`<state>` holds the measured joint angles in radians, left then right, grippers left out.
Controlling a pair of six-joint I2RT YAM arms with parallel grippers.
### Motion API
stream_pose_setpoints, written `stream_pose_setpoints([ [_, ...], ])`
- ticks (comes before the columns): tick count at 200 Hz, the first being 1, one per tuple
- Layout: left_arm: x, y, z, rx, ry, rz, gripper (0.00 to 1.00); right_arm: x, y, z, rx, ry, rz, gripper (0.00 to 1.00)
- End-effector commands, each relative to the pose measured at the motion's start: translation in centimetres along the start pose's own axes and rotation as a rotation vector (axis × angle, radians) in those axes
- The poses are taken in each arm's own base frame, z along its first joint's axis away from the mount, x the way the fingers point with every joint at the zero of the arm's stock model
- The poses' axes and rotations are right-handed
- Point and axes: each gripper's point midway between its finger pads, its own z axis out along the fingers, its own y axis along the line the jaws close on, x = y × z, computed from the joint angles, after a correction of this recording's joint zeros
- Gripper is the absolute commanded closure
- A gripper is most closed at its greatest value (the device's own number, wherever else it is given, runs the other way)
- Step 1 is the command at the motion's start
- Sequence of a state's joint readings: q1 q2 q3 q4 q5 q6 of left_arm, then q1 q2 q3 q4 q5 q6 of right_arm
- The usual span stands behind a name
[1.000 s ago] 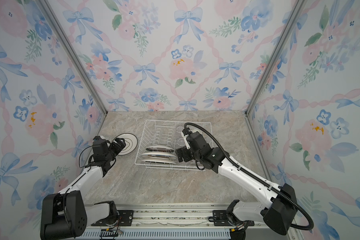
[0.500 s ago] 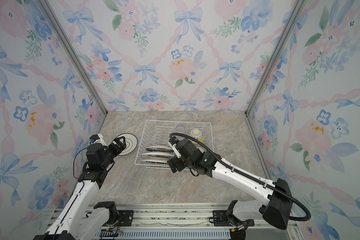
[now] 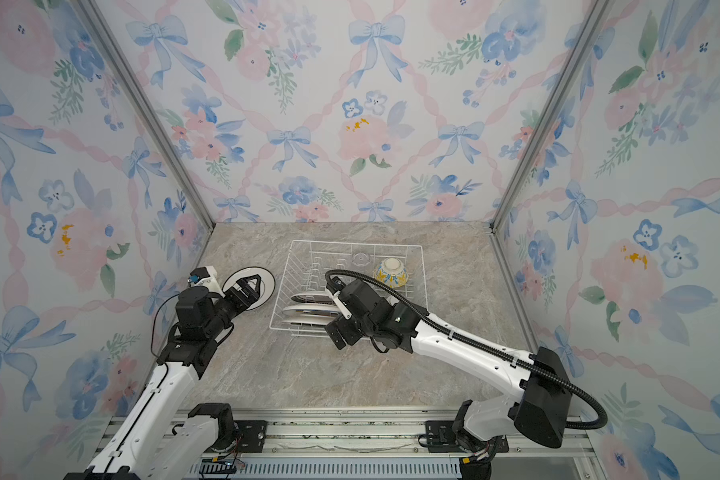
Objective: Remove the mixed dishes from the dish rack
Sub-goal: 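Lift the left gripper off the plate while the right reaches toward the white plates, then grasp the watermelon-printed plate rim in the rack with the right gripper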
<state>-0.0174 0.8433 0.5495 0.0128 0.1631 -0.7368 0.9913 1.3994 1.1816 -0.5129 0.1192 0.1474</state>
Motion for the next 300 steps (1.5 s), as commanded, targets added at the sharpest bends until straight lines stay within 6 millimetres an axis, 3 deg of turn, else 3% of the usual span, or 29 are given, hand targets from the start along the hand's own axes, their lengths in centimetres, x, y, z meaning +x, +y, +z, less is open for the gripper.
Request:
stream_pose_setpoints([
  [1, -0.3, -1.6, -0.1, 0.046, 0.013, 0.038, 0.02, -1.6, 0.1, -0.4, 0.019, -0.032, -0.011, 0.05],
  [39, 0.1, -2.1, -0.1, 0.062, 0.025, 0.052, 0.02, -2.6, 0.1, 0.0, 0.027, -0.034, -0.022, 0.12],
  [106, 0.3, -2.4, -0.2, 0.078, 0.033, 0.058, 0.02, -3.3, 0.6, 1.5, 0.012, 0.010, -0.048, 0.31],
  [183, 0.1, -2.7, -0.3, 0.086, 0.029, 0.063, 0.02, -2.7, 0.5, 3.8, 0.038, 0.094, -0.122, 0.42],
  [280, 0.7, -2.1, 0.2, 0.066, 0.046, 0.048, 0.02, -2.3, -1.0, 4.0, 0.105, 0.110, -0.205, 0.47],
  [285, 0.7, -2.2, 0.2, 0.067, 0.047, 0.047, 0.02, -1.7, -0.9, 4.9, 0.104, 0.137, -0.208, 0.48],
  [300, 0.9, -2.2, 0.2, 0.067, 0.050, 0.043, 0.02, -1.6, -1.0, 5.2, 0.101, 0.139, -0.206, 0.52],
])
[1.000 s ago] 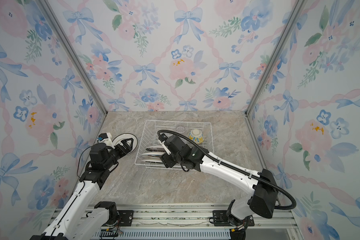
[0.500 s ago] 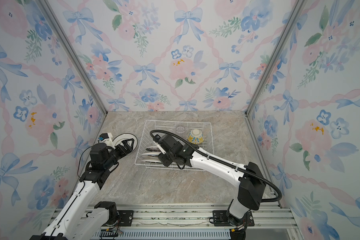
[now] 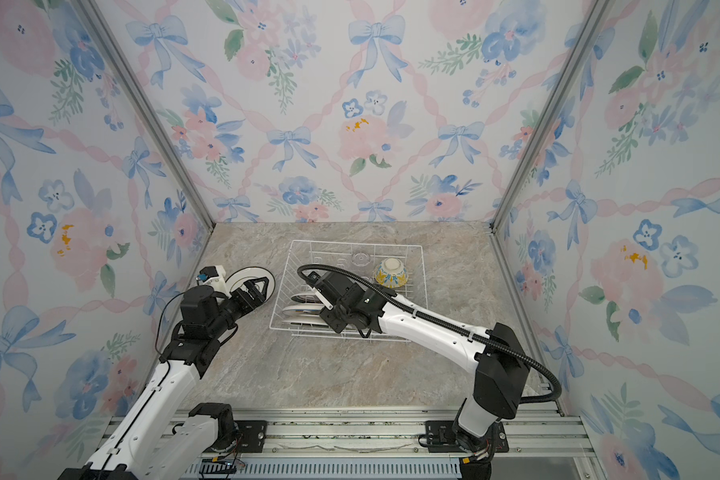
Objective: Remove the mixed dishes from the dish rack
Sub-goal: 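Grasp the watermelon-printed plate rim in the rack with the right gripper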
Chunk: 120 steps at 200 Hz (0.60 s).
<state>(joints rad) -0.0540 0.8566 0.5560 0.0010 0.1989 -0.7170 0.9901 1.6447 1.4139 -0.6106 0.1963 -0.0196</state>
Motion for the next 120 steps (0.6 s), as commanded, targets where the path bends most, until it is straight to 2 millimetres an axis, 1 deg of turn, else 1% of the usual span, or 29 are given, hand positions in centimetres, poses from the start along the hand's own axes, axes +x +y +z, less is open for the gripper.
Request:
stream_pose_setpoints([
  [1, -0.5, -1.0, 0.0, 0.024, -0.010, 0.014, 0.02, 0.4, -0.2, 1.0, 0.014, 0.035, -0.023, 0.52],
  [60, -0.2, -1.5, 0.3, 0.024, 0.003, 0.022, 0.02, 0.3, -0.6, 1.0, 0.017, 0.016, -0.010, 0.56],
  [96, 0.1, -1.5, 0.6, 0.017, 0.009, 0.025, 0.02, 0.8, -1.0, 1.2, 0.028, 0.020, -0.007, 0.60],
  [99, 0.1, -1.5, 0.6, 0.017, 0.009, 0.025, 0.02, 0.3, -1.2, 0.3, 0.028, -0.005, -0.002, 0.60],
  [120, 0.3, -1.6, 0.8, 0.019, 0.015, 0.024, 0.02, 0.2, -1.5, -0.1, 0.033, -0.018, 0.004, 0.61],
])
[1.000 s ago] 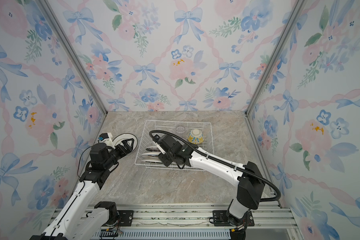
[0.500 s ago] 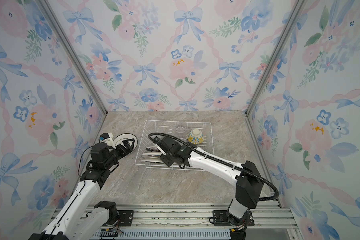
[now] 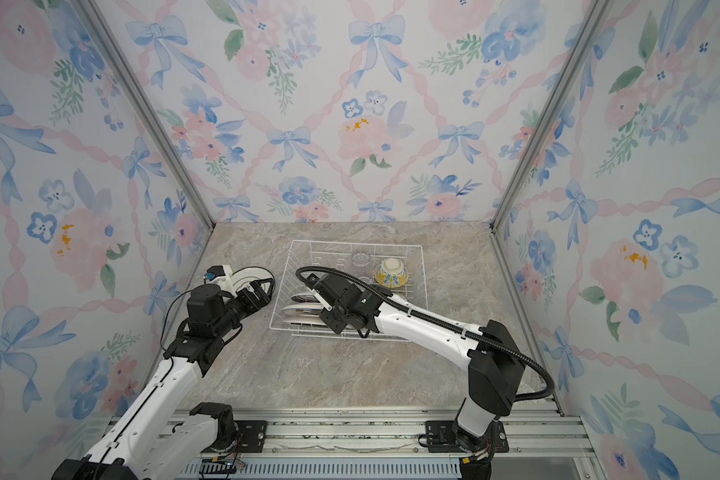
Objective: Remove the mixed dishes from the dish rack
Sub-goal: 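Grasp the watermelon-printed plate rim in the rack with the right gripper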
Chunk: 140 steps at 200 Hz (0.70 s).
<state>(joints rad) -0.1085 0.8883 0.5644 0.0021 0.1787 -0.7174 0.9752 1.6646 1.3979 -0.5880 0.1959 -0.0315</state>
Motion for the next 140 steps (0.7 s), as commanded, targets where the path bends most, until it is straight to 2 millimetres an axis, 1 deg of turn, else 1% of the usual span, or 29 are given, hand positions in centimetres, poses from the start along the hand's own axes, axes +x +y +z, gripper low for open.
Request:
stream_pose_setpoints([
  [1, -0.9, -0.8, 0.1, 0.010, -0.024, 0.009, 0.02, -0.3, -1.1, -1.2, 0.025, -0.035, 0.007, 0.61],
  [41, -0.4, -1.1, 0.6, 0.013, -0.003, 0.015, 0.02, -0.5, -1.5, -1.5, 0.035, -0.055, 0.008, 0.64],
  [82, 0.0, -1.5, 0.9, 0.013, 0.006, 0.023, 0.02, -0.9, -2.2, -2.0, 0.054, -0.082, 0.014, 0.72],
  [115, 0.0, -1.6, 0.9, 0.013, 0.007, 0.026, 0.02, -1.3, -2.7, -2.4, 0.062, -0.103, 0.022, 0.74],
  [140, 0.1, -1.6, 0.9, 0.010, 0.006, 0.029, 0.02, -1.6, -2.8, -2.5, 0.066, -0.121, 0.023, 0.81],
])
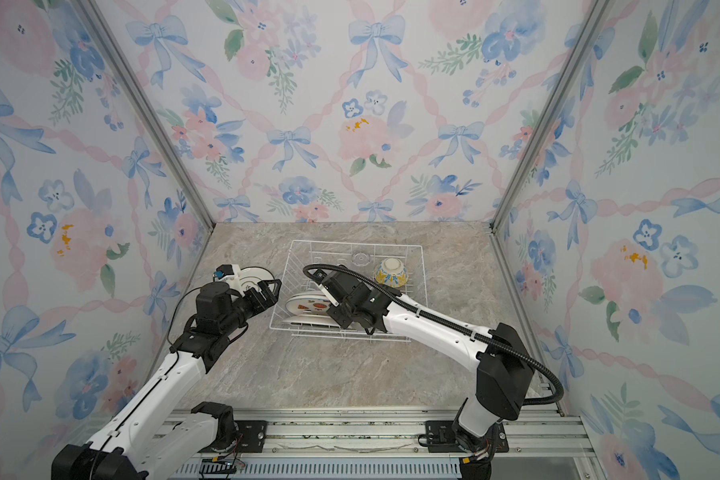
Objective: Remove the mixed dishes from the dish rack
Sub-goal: 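Grasp the watermelon-printed plate rim in the rack with the right gripper, then lift the watermelon plate up out of the rack with the right gripper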
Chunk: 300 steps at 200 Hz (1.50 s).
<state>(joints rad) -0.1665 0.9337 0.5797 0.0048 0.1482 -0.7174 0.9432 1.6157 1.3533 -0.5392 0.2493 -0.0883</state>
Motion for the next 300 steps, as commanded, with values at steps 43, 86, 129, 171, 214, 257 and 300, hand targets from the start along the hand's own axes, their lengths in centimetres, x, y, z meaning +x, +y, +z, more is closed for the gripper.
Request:
stream_pose_setpoints([
  [43, -1.0, -0.9, 0.1, 0.008, -0.027, 0.013, 0.02, -2.0, -0.9, -1.8, 0.005, -0.091, 0.046, 0.86],
  [86, -1.0, -0.7, 0.2, -0.001, -0.031, 0.017, 0.02, -2.6, -1.3, -2.4, 0.018, -0.117, 0.056, 0.95],
  [129, -1.0, -0.7, 0.3, -0.004, -0.031, 0.020, 0.02, -3.4, -1.9, -3.3, 0.036, -0.158, 0.086, 1.00],
  [171, -0.8, -0.6, 0.5, -0.008, -0.022, 0.021, 0.02, -4.1, -2.4, -3.9, 0.040, -0.200, 0.119, 1.00],
  [214, -0.9, -0.6, 0.4, -0.009, -0.026, 0.024, 0.02, -4.9, -3.8, -5.3, 0.071, -0.271, 0.175, 1.00],
  [257, -0.9, -0.5, 0.4, -0.013, -0.027, 0.023, 0.02, -5.2, -5.6, -6.6, 0.089, -0.329, 0.249, 1.00],
  [300, -0.7, -0.4, 0.5, -0.014, -0.022, 0.024, 0.02, -5.5, -7.0, -7.6, 0.102, -0.369, 0.308, 1.00],
])
